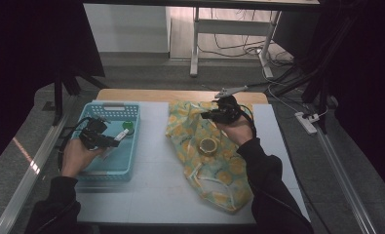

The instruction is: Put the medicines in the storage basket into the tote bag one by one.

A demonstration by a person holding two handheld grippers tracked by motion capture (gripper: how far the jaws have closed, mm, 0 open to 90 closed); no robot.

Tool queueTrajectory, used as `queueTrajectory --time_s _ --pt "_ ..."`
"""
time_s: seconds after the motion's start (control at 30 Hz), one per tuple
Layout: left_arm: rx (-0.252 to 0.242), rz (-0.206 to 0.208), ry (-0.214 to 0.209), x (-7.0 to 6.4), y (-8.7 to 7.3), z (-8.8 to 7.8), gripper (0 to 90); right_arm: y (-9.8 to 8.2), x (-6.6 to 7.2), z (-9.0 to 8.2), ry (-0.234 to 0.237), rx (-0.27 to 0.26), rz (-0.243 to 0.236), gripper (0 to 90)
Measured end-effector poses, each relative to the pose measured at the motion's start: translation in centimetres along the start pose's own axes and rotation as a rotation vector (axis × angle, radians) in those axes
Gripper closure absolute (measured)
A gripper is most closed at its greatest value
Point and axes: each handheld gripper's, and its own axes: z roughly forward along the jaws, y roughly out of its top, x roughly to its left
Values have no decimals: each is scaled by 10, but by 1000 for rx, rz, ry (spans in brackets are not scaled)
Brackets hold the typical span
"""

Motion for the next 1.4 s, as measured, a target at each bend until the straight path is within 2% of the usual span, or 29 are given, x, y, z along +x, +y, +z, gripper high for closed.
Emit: queueTrajectory --time_s 0.1,0.3,0.43,0.6,0.83,1.03,1.17,1.4 --pt "-35 9 -10 -7 2 -9 716 1 0 0 0 -4 -3 900" --pt "-100 55 -34 -29 9 -29 716 2 0 -1 -2 -6 -1 900" --pt "-119 105 -60 -49 18 -38 716 3 0 -2 -4 -9 -2 900" --pt "-124 151 -112 -72 29 -39 716 4 1 -3 -4 -10 -2 900" --pt "-114 225 -165 -108 47 -27 716 5 0 -4 -6 -14 -3 900" --pt "-87 282 -202 -138 66 -6 716 6 1 -5 -4 -16 -3 900" --pt "-74 297 -230 -154 77 9 716 6 1 -5 -4 -15 -5 900" --pt "-47 330 -247 -182 95 36 716 7 1 -6 -4 -17 -6 900"
